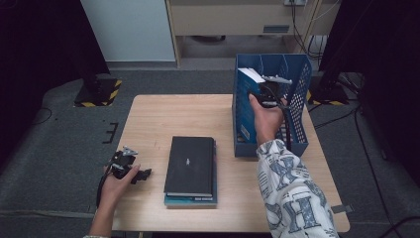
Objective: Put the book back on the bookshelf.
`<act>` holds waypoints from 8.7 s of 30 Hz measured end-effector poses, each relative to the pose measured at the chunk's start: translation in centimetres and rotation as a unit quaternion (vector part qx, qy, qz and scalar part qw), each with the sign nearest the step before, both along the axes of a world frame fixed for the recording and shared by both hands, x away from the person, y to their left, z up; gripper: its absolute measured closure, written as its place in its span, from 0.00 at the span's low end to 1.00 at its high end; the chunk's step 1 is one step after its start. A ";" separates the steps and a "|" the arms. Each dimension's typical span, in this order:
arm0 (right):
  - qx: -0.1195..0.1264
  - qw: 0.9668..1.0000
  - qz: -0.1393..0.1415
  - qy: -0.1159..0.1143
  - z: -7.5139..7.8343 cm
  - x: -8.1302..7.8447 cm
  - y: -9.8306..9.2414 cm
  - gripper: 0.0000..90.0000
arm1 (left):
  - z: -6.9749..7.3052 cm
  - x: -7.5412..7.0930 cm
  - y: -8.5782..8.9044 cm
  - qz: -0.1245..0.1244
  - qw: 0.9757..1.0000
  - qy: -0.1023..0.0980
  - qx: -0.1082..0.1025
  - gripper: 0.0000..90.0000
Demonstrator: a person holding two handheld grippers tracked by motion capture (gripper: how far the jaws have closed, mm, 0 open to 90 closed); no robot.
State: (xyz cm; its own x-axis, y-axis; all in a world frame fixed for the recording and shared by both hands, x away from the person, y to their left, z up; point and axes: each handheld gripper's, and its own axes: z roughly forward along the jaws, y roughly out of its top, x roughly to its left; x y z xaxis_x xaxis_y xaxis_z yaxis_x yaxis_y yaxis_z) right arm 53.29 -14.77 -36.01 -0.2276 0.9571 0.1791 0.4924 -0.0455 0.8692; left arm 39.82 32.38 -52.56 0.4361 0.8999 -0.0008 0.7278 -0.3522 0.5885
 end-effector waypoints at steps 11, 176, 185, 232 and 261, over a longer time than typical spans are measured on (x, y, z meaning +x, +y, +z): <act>-0.011 1.000 0.008 0.020 0.5 0.2 -0.1 0.67 | 0.0 0.0 0.0 0.000 1.000 0.000 0.000 0.01; -0.025 1.000 -0.005 0.019 2.4 0.1 0.1 0.67 | 0.1 0.1 -0.5 -0.010 1.000 0.003 0.003 0.02; -0.022 1.000 -0.018 0.007 2.5 1.3 0.7 0.67 | 0.0 0.1 -0.5 -0.008 1.000 0.002 0.001 0.02; -0.031 0.998 0.032 0.039 1.5 1.6 2.0 0.46 | 0.1 0.2 -0.6 -0.009 1.000 0.003 0.002 0.02; -0.047 0.998 -0.006 0.030 1.3 1.2 1.7 0.67 | 0.1 0.2 -0.6 -0.009 1.000 0.004 0.002 0.02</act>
